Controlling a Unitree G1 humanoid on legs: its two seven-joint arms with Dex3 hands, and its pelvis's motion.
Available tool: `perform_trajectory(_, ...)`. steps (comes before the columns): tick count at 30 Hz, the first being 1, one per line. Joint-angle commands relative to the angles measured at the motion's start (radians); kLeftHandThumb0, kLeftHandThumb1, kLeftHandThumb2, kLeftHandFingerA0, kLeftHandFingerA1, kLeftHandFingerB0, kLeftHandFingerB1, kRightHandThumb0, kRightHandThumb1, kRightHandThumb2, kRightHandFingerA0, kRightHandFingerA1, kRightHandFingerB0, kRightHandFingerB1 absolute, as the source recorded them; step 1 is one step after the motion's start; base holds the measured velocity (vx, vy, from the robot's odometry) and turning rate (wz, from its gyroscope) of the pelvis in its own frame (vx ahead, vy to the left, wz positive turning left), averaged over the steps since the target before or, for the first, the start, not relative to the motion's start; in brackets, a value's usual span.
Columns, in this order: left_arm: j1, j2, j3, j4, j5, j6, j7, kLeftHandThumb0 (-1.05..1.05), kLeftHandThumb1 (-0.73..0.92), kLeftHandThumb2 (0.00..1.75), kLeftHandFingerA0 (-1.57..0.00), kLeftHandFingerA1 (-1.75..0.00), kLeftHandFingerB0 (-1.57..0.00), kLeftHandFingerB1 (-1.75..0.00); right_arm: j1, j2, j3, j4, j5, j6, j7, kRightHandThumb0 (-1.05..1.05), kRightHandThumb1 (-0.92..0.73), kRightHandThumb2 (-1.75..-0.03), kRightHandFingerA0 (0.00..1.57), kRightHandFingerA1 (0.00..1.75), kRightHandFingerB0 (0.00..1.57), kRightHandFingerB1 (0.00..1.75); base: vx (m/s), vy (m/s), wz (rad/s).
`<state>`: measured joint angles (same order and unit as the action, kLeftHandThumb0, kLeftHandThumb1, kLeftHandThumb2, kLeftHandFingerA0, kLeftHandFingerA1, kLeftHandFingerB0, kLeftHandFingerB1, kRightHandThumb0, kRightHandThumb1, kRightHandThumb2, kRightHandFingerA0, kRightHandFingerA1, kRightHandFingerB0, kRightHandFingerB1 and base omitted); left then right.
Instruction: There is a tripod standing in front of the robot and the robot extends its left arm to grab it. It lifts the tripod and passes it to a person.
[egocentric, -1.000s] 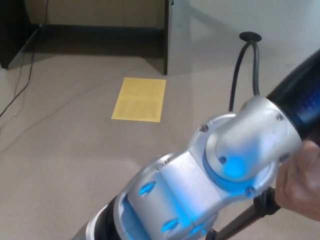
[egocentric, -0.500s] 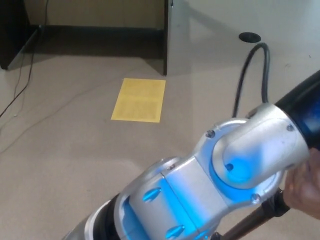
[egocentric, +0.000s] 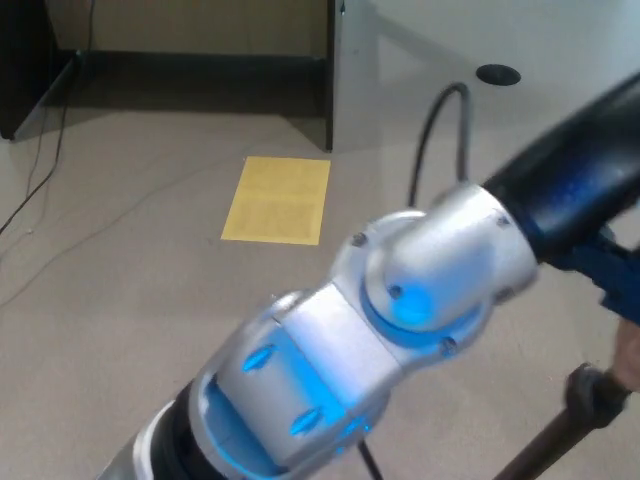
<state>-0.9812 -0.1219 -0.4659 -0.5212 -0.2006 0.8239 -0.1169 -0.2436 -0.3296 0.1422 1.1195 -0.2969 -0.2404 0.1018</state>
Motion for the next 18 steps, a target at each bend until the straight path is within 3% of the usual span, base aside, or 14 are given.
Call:
perform_trajectory(1,0.058,0.112,0.104,-0.042,-0.012,0.031,-0.069,-0.75,0.47,0.55,0.00,0.00,0.00,0.00,0.007,-0.011,-0.006,0.008,0.014,-0.004,0.010,-0.41,-0.67,-0.61,0.65,0.42,0.45,0.35,0.00,0.000,0.00)
perform_trajectory(4,0.151,0.158,0.190,-0.093,-0.066,0.055,-0.091,-0.69,0.44,0.54,0.00,0.00,0.00,0.00,0.027,-0.022,0.005,0.006,0.002,-0.014,0.007,-0.41,-0.69,-0.60,0.66,0.43,0.46,0.36,0.00,0.000,0.00)
perform_trajectory(9,0.412,0.307,0.349,-0.157,-0.096,-0.043,-0.168,-0.75,0.45,0.54,0.00,0.00,0.00,0.00,0.039,-0.028,0.023,0.014,-0.013,-0.016,-0.001,-0.41,-0.68,-0.61,0.64,0.41,0.46,0.35,0.00,0.000,0.00)
perform_trajectory(15,0.658,0.357,0.509,-0.155,-0.142,-0.128,-0.220,-0.73,0.45,0.54,0.00,0.00,0.00,0.00,0.060,-0.018,0.022,0.021,-0.006,-0.013,-0.004,-0.39,-0.68,-0.60,0.66,0.41,0.46,0.35,0.00,0.000,0.00)
perform_trajectory(16,0.729,0.375,0.535,-0.147,-0.128,-0.173,-0.234,-0.70,0.45,0.55,0.00,-0.01,0.00,0.00,0.064,-0.017,0.024,0.021,-0.008,-0.013,-0.008,-0.46,-0.56,-0.86,0.60,0.58,0.41,0.49,0.00,0.000,0.00)
perform_trajectory(18,0.853,0.388,0.578,-0.106,-0.116,-0.255,-0.262,-0.69,0.45,0.54,0.00,-0.01,0.00,0.00,0.072,-0.017,0.028,0.016,-0.012,-0.010,-0.011,-0.46,-0.56,-0.85,0.62,0.58,0.42,0.50,0.00,0.000,0.00)
